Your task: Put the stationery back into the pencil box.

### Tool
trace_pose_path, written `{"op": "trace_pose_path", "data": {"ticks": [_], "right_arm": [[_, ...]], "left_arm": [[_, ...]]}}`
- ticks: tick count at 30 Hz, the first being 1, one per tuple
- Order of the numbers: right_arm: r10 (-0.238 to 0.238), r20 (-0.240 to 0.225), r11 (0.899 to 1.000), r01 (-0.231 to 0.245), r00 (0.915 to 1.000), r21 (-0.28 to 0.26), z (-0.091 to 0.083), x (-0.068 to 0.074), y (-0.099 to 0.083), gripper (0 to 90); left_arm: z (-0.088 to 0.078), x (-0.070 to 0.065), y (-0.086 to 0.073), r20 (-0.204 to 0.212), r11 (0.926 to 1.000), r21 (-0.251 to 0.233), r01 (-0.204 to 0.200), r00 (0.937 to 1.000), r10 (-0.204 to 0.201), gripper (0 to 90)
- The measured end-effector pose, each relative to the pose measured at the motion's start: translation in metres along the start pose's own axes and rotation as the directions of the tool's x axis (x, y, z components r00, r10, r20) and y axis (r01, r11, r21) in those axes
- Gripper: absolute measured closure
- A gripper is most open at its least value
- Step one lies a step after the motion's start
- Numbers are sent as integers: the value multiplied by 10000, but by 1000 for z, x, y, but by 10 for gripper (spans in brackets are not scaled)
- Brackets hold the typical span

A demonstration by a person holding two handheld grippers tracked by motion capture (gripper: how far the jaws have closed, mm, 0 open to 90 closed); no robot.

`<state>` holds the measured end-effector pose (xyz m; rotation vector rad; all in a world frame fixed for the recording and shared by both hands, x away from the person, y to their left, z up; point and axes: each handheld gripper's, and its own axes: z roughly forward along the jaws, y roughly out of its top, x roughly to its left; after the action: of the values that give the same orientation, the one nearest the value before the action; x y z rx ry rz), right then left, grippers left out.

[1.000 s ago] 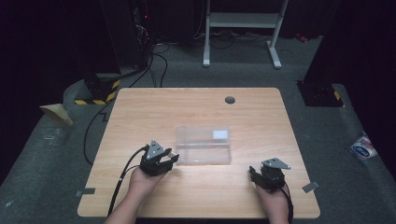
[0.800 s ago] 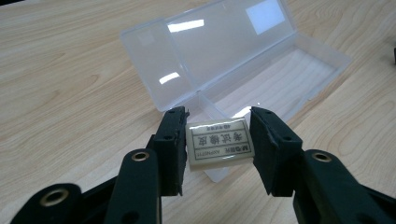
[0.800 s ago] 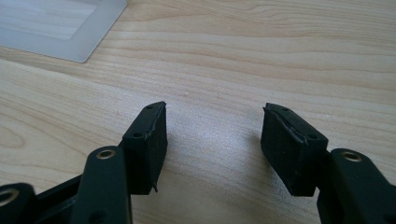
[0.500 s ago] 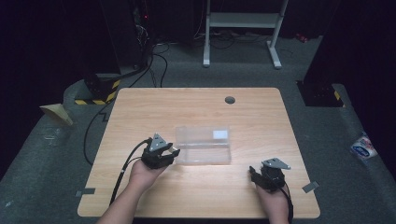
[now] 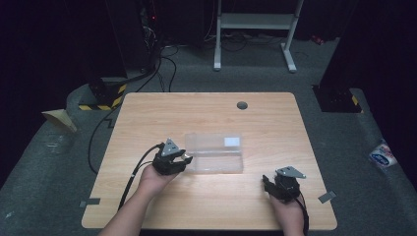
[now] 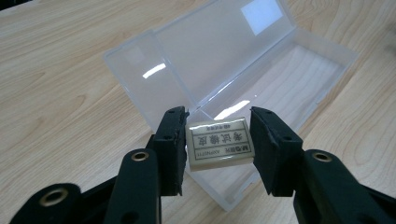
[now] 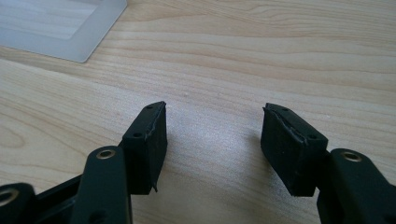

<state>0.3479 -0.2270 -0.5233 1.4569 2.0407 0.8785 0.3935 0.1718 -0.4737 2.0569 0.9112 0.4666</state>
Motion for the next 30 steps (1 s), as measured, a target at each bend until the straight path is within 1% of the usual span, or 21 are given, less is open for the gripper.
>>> {"op": "trace_pose_path", "data": {"ticks": [1, 3, 5, 8, 11, 13, 15, 16, 17, 18, 20, 22, 25, 28, 30], "right_arm": [[0, 0, 10000, 0, 10000, -2, 0, 0, 0, 406], [2, 0, 10000, -2, 10000, 0, 0, 0, 0, 406], [-2, 1, 10000, 2, 10000, -1, 0, 0, 0, 406], [-1, 0, 10000, 1, 10000, -2, 0, 0, 0, 406], [-1, 2, 10000, 1, 10000, -3, 0, 0, 0, 406], [-4, 5, 10000, 4, 10000, -3, 0, 0, 0, 406], [-3, 3, 10000, 3, 10000, -2, 0, 0, 0, 406], [-1, 2, 10000, 1, 10000, -3, 0, 0, 0, 406], [-2, 4, 10000, 2, 10000, -4, 0, 0, 0, 406], [1, 0, 10000, -1, 10000, -2, 0, 0, 0, 407], [1, 0, 10000, -1, 10000, -5, 0, 0, 0, 406], [1, 2, 10000, -1, 10000, -3, 0, 0, 0, 407], [-2, 3, 10000, 2, 10000, -4, 0, 0, 0, 407], [-1, 4, 10000, 1, 10000, -5, 0, 0, 0, 407], [-1, 6, 10000, 1, 10000, -4, 0, 0, 0, 407]], "left_arm": [[0, 0, 0, -53, 9999, 38, -112, 9999, 113, 567], [2, 0, 0, 83, 10000, 46, 11, 10000, -11, 567], [5, -1, 1, 110, 10000, -37, 32, 9999, -32, 566], [9, -1, 2, 136, 9998, 105, -149, 9998, 147, 566], [12, 0, 3, 178, 9996, 102, -273, 9995, 271, 566], [14, 1, 3, 316, 9996, 65, -286, 9991, 284, 566], [15, 2, 2, 312, 9994, 92, -339, 9989, 336, 566], [16, 3, 2, 263, 9994, 85, -321, 9991, 319, 566], [17, 3, 2, 337, 9997, 63, -217, 9992, 215, 566], [18, 2, 1, 304, 9998, 21, -182, 9994, 182, 566], [20, 1, 0, 242, 9994, 106, -342, 9991, 339, 566], [24, 0, -1, 322, 9992, 246, -329, 9990, 321, 566], [27, -1, -3, 408, 9990, 270, -352, 9986, 341, 566], [27, 1, -4, 357, 9976, 408, -555, 9979, 541, 566], [28, 3, -5, 394, 9973, 479, -563, 9977, 544, 566]]}}
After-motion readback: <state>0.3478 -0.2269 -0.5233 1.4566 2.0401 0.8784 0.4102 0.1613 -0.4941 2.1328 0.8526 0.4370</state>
